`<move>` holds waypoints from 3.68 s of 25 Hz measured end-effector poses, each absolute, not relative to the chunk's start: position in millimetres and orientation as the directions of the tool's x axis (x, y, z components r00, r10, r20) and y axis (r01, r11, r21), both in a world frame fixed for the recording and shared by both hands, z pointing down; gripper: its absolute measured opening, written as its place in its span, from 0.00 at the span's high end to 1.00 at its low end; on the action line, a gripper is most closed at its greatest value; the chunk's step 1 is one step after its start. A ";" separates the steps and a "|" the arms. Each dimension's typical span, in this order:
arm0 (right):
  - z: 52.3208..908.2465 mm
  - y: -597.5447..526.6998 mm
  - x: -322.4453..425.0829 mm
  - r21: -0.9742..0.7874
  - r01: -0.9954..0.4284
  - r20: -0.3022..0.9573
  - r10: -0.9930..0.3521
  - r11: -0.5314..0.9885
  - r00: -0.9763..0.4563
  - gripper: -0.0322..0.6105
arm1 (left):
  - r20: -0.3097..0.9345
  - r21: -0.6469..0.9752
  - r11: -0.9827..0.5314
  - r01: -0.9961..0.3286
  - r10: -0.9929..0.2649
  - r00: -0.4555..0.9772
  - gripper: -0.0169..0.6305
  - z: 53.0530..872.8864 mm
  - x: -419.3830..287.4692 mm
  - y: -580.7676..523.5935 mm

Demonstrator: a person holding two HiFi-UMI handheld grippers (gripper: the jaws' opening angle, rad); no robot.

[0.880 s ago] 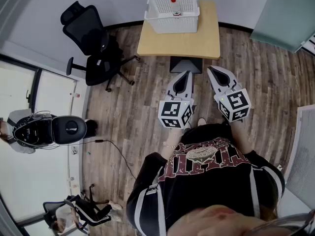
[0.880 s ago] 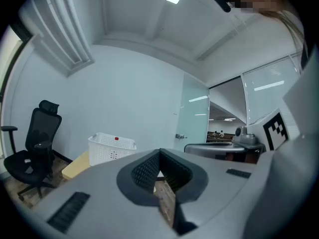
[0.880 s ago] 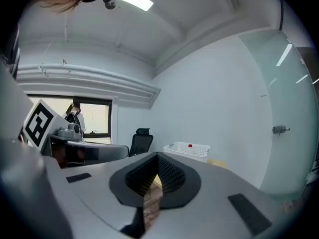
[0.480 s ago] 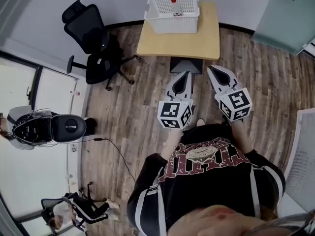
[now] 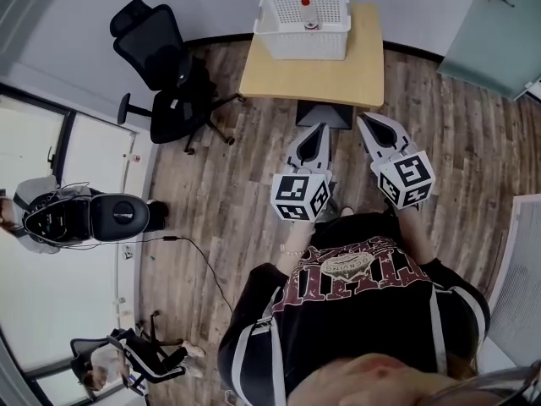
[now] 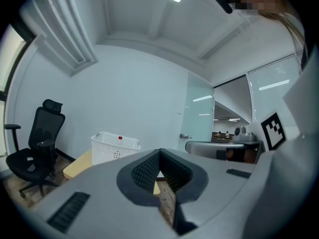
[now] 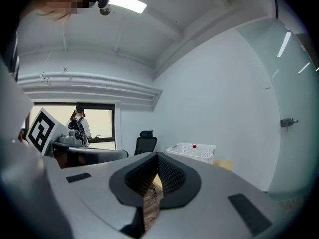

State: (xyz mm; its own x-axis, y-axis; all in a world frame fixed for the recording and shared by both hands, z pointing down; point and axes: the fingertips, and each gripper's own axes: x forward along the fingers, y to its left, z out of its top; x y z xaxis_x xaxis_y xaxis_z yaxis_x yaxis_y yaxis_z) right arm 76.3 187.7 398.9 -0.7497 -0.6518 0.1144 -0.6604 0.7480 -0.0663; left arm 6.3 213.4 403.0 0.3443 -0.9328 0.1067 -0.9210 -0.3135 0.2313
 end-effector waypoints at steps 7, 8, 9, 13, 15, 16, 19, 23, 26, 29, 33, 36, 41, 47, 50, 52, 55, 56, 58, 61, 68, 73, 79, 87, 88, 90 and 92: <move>400.8 161.5 57.9 -0.035 -0.664 0.129 -0.655 0.747 -0.744 0.92 | 0.095 0.236 -0.332 -0.914 -0.928 0.361 0.90 399.3 -8.3 183.8; 400.5 156.9 55.2 -0.034 -0.665 0.130 -0.657 0.746 -0.743 0.92 | 0.094 0.236 -0.336 -0.912 -0.926 0.365 0.90 398.6 -10.4 179.3; 400.2 152.3 52.2 -0.036 -0.666 0.129 -0.657 0.745 -0.743 0.92 | 0.093 0.236 -0.340 -0.910 -0.925 0.369 0.90 398.2 -12.9 174.8; 400.0 134.3 42.8 -0.032 -0.672 0.133 -0.663 0.740 -0.737 0.92 | 0.098 0.239 -0.350 -0.906 -0.919 0.381 0.90 399.4 -22.5 156.2; 401.0 125.9 39.0 -0.032 -0.676 0.135 -0.667 0.736 -0.733 0.92 | 0.099 0.244 -0.358 -0.901 -0.915 0.391 0.90 400.2 -26.1 147.6; 401.1 121.3 36.6 -0.034 -0.678 0.134 -0.669 0.734 -0.731 0.92 | 0.098 0.246 -0.364 -0.898 -0.913 0.396 0.90 400.4 -28.2 142.9; 400.6 106.4 27.4 -0.034 -0.687 0.132 -0.678 0.726 -0.723 0.92 | 0.097 0.255 -0.381 -0.889 -0.905 0.415 0.90 401.4 -35.9 127.3; 402.2 89.9 15.7 -0.007 -0.698 0.144 -0.690 0.716 -0.709 0.92 | 0.095 0.262 -0.398 -0.879 -0.896 0.434 0.90 403.4 -45.4 109.0; 402.8 79.3 7.3 -0.008 -0.708 0.141 -0.701 0.706 -0.700 0.92 | 0.094 0.263 -0.414 -0.872 -0.888 0.450 0.90 404.7 -52.8 97.5; 404.1 73.4 -0.8 -0.006 -0.716 0.136 -0.709 0.698 -0.692 0.92 | 0.097 0.259 -0.427 -0.866 -0.881 0.463 0.90 406.7 -60.9 89.8; 407.5 68.8 -4.7 -0.003 -0.733 0.134 -0.726 0.680 -0.674 0.92 | 0.098 0.250 -0.447 -0.859 -0.871 0.482 0.90 409.4 -68.2 83.8; 409.5 69.7 -2.8 -0.003 -0.742 0.133 -0.735 0.670 -0.665 0.92 | 0.095 0.248 -0.460 -0.853 -0.864 0.494 0.90 410.6 -68.1 83.6; 411.2 73.0 0.6 0.006 -0.753 0.141 -0.746 0.658 -0.651 0.92 | 0.093 0.255 -0.467 -0.847 -0.860 0.502 0.90 412.0 -69.1 86.0; 407.2 72.1 -1.7 0.002 -0.755 0.130 -0.749 0.656 -0.650 0.92 | 0.092 0.257 -0.457 -0.851 -0.865 0.492 0.90 411.2 -74.9 86.8; 407.6 65.9 -5.5 0.004 -0.746 0.136 -0.739 0.666 -0.660 0.92 | 0.095 0.257 -0.449 -0.856 -0.869 0.485 0.90 411.2 -75.2 80.9; 408.2 59.3 -7.9 0.003 -0.740 0.141 -0.733 0.673 -0.666 0.92 | 0.097 0.257 -0.446 -0.857 -0.871 0.482 0.90 410.7 -75.8 74.6; 408.7 48.9 -12.5 0.000 -0.737 0.147 -0.729 0.676 -0.669 0.92 | 0.099 0.257 -0.441 -0.860 -0.873 0.477 0.90 410.2 -80.6 65.4; 408.3 44.9 -13.0 0.000 -0.737 0.148 -0.729 0.676 -0.668 0.92 | 0.101 0.257 -0.439 -0.861 -0.874 0.475 0.90 409.7 -81.6 61.8; 407.6 36.6 -12.2 -0.004 -0.739 0.152 -0.730 0.674 -0.667 0.92 | 0.105 0.259 -0.435 -0.863 -0.875 0.473 0.90 409.0 -81.8 54.2; 408.8 24.2 -9.8 -0.014 -0.738 0.158 -0.727 0.675 -0.668 0.92 | 0.111 0.261 -0.429 -0.865 -0.876 0.468 0.90 409.3 -80.0 42.3; 406.7 -10.7 1.3 -0.030 -0.728 0.164 -0.715 0.685 -0.680 0.92 | 0.119 0.267 -0.409 -0.873 -0.885 0.450 0.90 406.5 -70.1 10.1; 400.4 -36.8 5.2 -0.036 -0.713 0.162 -0.700 0.701 -0.696 0.92 | 0.125 0.262 -0.391 -0.883 -0.893 0.432 0.90 400.5 -65.4 -14.4; 398.8 -65.5 5.3 -0.038 -0.686 0.170 -0.672 0.726 -0.721 0.92 | 0.130 0.268 -0.362 -0.893 -0.905 0.406 0.90 397.9 -61.5 -42.6; 402.4 -90.0 8.0 -0.032 -0.652 0.171 -0.639 0.757 -0.750 0.92 | 0.127 0.277 -0.325 -0.904 -0.921 0.369 0.90 403.1 -57.0 -64.4; 402.2 -92.2 9.0 -0.031 -0.648 0.171 -0.635 0.761 -0.754 0.92 | 0.125 0.276 -0.319 -0.907 -0.923 0.363 0.90 402.5 -56.6 -66.4; 402.1 -96.2 10.7 -0.027 -0.642 0.171 -0.629 0.766 -0.758 0.92 | 0.121 0.274 -0.306 -0.912 -0.930 0.348 0.90 401.4 -56.8 -69.4; 402.6 -100.2 10.9 -0.027 -0.637 0.170 -0.624 0.771 -0.763 0.92 | 0.120 0.275 -0.292 -0.916 -0.935 0.334 0.90 401.5 -58.7 -71.7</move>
State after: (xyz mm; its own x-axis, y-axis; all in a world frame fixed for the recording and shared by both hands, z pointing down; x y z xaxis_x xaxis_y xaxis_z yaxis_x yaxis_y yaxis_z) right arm 10.9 -100.2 402.6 -0.7625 -0.6243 0.1698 -0.6368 0.7705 -0.0272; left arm -58.7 -71.7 401.5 0.3336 -0.9350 0.1200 -0.9162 -0.2917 0.2747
